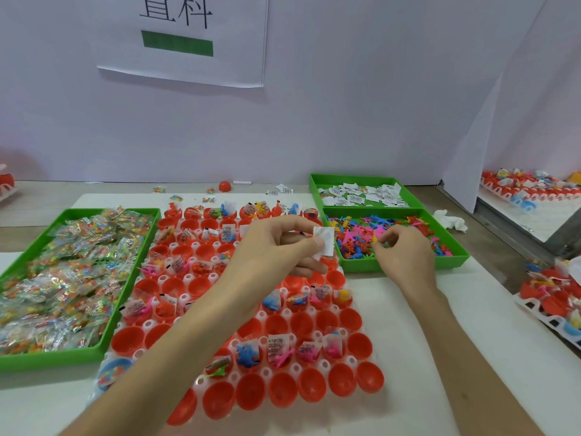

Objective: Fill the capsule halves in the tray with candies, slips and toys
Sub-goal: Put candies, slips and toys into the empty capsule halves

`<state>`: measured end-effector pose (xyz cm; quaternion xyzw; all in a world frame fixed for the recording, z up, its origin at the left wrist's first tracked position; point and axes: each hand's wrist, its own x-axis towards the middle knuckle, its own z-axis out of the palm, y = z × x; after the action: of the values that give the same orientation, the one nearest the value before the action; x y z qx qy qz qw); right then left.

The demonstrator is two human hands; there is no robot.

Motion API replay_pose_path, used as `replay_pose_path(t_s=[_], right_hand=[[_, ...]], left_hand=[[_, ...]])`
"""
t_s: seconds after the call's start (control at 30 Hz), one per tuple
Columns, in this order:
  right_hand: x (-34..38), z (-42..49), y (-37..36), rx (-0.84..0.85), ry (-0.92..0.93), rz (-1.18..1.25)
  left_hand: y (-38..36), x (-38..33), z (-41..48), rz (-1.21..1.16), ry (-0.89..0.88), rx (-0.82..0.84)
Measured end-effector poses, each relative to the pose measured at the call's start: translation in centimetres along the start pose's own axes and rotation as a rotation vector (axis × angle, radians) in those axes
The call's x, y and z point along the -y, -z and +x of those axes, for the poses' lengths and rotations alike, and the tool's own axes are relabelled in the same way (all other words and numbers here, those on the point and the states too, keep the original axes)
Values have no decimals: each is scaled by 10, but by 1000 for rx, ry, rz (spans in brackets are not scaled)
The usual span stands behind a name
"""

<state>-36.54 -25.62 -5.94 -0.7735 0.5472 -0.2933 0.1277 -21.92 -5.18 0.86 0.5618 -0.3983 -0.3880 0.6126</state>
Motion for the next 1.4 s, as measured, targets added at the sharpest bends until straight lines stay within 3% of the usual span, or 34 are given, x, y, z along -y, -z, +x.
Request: replay_pose_path(t_s=[0.3,0.67,1.07,1.13,1.27,1.4], right_hand=[[1,3,-2,-6,-34,-5],[-3,-7,-1,-208,84,316],[3,-12,6,-198,120,446],[8,-12,12,-135,115,584],[33,-26,29,255,128,1112],[50,-42,38,548,256,1264]], left_hand=[[-1,1,0,12,2,-1],[2,3,3,19,2,-3],[5,0,2,0,-23,0],[6,0,2,-2,-20,-3],[8,2,4,-11,-6,-21],[10,6,6,-12,14,-56]])
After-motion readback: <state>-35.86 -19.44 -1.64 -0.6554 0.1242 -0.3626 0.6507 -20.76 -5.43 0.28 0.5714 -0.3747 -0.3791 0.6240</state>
